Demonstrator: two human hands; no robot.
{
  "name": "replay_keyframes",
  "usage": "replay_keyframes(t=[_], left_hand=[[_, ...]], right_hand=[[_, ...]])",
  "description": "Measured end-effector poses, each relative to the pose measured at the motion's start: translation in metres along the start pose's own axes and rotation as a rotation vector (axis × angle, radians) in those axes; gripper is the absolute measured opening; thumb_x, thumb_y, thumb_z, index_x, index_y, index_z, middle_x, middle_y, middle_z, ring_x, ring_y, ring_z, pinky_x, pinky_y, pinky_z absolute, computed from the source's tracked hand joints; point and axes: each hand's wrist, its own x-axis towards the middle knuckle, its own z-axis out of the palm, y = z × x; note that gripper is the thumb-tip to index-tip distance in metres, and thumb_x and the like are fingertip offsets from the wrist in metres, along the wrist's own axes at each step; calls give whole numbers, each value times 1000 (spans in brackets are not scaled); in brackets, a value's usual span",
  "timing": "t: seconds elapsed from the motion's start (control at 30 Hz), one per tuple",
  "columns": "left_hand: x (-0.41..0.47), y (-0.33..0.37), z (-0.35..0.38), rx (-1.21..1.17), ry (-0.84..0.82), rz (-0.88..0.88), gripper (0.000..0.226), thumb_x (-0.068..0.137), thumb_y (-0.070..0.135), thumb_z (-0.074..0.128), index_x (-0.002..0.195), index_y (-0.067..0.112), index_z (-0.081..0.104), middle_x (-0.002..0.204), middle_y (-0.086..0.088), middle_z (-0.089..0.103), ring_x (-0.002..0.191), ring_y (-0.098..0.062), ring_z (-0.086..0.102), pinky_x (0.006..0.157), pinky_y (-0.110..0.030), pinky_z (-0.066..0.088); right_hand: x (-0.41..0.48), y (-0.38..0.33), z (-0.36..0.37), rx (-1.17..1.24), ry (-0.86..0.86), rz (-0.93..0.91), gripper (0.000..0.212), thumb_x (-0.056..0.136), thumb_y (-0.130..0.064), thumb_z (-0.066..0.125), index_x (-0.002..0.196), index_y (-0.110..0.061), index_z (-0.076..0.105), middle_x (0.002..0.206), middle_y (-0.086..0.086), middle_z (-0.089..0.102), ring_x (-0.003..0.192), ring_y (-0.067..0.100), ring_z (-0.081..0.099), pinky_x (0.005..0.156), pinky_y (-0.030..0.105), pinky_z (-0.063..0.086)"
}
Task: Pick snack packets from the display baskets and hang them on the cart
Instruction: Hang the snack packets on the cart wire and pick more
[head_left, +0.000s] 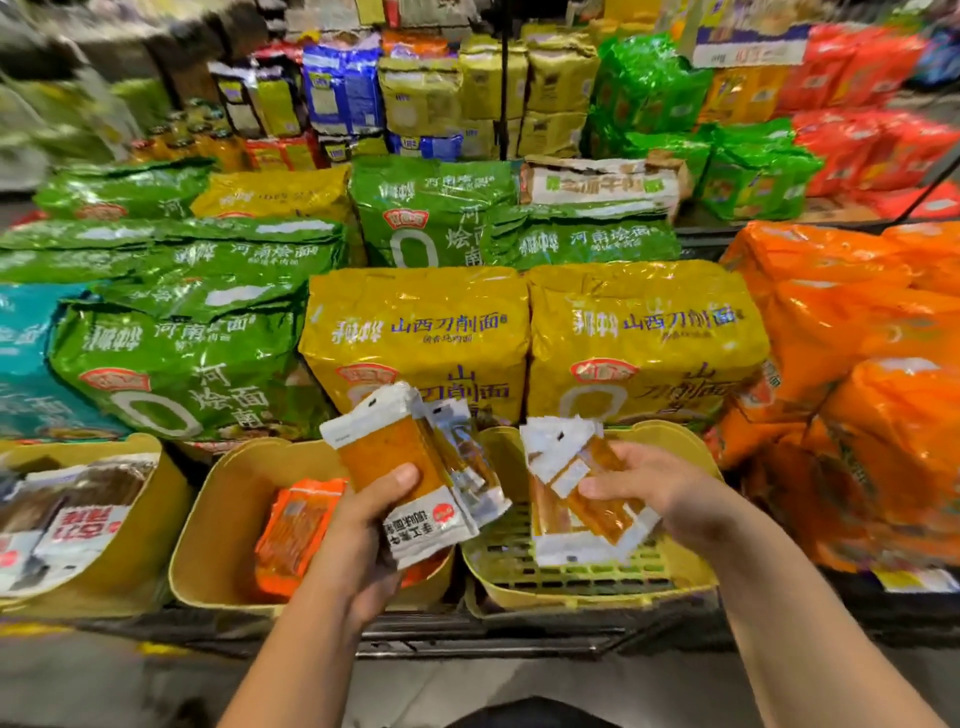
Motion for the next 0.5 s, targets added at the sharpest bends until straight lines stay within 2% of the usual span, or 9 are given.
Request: replay_keyframes(t=[0.07,0.1,0.17,0.2,0.23,0.3,0.37,0.43,0.5], left_hand=[[-2,-2,-2,-19,11,27,83,18,36,103,95,13,82,96,-17,78,79,-32,77,62,-42,62],[-4,-2,-2,-35,19,37,78,17,36,102,90,15,83,95,-16,78,79,-31,77,63,-43,63],[-6,-1,-2,-40,28,38,75,21,34,102,90,15,83,96,-16,78,80,-32,77,66,-44,63],[-7,0,-2,-40,38,37,72,27,30,102,95,14,82,96,-17,78,80,-33,77,65,-45,63],[-8,2,-2,-39,48,37,68,38,24,98,102,11,79,97,-18,77,80,-33,76,64,-45,63],[-10,6,0,-43,48,44,63,54,21,88,113,6,72,97,-19,77,79,-34,76,62,-44,62],[-11,9,0,-45,30,48,67,46,19,93,109,7,72,97,-19,77,79,-34,76,61,-43,62],[-10,12,-2,-47,13,56,77,34,20,98,106,9,73,99,-19,77,82,-35,76,62,-44,62],[-10,13,-5,-42,4,49,88,26,26,102,107,9,74,102,-20,76,84,-36,76,65,-46,62]], right_hand=[[12,-1,-13,-296,19,100,55,62,-35,88,111,-15,72,104,4,76,92,20,70,90,40,55],[21,0,-15,-496,21,160,59,63,-40,89,114,-18,68,106,0,74,95,17,69,90,36,54],[41,3,-1,-828,-5,279,62,74,-40,84,127,-19,59,121,0,67,108,19,64,88,30,51],[51,7,12,-896,-35,330,67,78,-39,81,136,-17,53,132,3,62,118,23,60,91,31,49],[62,12,24,-882,-68,382,68,81,-37,80,139,-15,51,136,4,58,122,27,57,92,31,48],[83,19,47,-795,-89,421,41,88,-28,73,122,-11,56,121,7,59,109,29,59,78,30,45],[91,21,59,-790,-88,452,23,98,-22,62,114,-9,52,115,9,53,96,27,52,71,32,40],[88,21,58,-755,-41,497,31,100,-20,59,127,-6,52,129,13,54,108,32,56,82,36,51],[83,27,48,-584,7,552,47,100,-19,62,143,-10,46,137,11,54,121,33,55,92,41,53]])
